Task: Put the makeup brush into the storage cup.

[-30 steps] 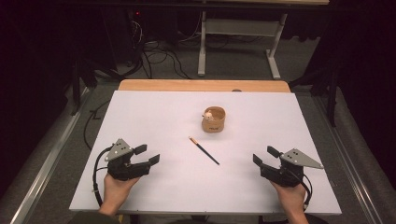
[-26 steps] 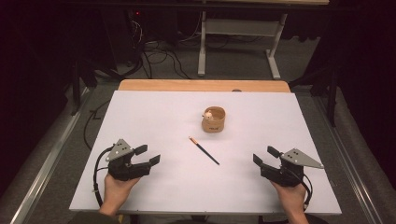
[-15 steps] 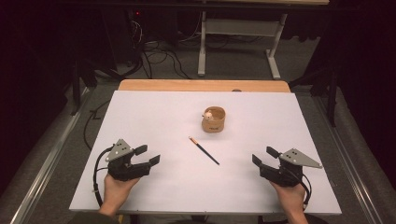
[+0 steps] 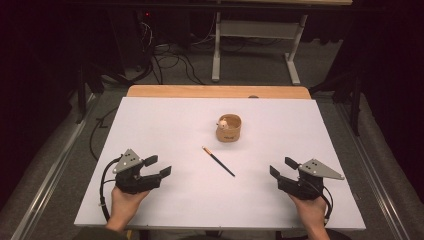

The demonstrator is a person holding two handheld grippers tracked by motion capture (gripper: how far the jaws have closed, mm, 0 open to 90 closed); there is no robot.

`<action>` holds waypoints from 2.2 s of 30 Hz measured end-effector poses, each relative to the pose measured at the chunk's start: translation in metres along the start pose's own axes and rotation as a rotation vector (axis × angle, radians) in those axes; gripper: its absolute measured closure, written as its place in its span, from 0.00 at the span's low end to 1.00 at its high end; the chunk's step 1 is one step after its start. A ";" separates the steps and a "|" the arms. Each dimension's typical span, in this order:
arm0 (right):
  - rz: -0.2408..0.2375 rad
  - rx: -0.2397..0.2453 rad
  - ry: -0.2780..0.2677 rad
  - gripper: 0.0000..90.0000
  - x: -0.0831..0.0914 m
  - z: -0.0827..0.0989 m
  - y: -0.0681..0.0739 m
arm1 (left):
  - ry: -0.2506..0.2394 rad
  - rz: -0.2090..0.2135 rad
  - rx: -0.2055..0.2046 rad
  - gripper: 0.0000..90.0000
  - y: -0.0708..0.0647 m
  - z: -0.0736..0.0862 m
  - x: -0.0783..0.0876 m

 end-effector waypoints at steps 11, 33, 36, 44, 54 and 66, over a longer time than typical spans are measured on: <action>-0.007 0.004 0.002 0.41 -0.002 -0.002 0.003 | 0.001 0.000 -0.001 0.38 0.000 0.001 0.000; -0.089 0.043 -0.002 0.40 -0.012 -0.021 0.019 | 0.006 -0.004 0.000 0.38 -0.001 0.001 0.000; -0.104 0.024 -0.024 0.40 -0.012 -0.026 0.019 | 0.010 -0.004 -0.002 0.38 -0.001 0.002 -0.001; -0.119 0.027 -0.024 0.40 -0.018 -0.033 0.022 | 0.011 -0.004 -0.001 0.38 -0.001 0.002 -0.002; -0.138 0.049 -0.020 0.40 -0.025 -0.042 0.030 | 0.014 -0.003 -0.001 0.38 -0.001 0.002 -0.002; -0.161 0.051 -0.007 0.42 -0.041 -0.054 0.040 | 0.012 -0.002 -0.004 0.39 -0.001 0.002 -0.002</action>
Point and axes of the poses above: each handheld gripper's, and its own axes: x roughly backward along the jaws, z roughly out of its underside, y roughly to its left, the point moved 3 cm from there along -x, roughly forward along the jaws, and after that the axes turned 6 degrees about x, right-handed, at the moved point
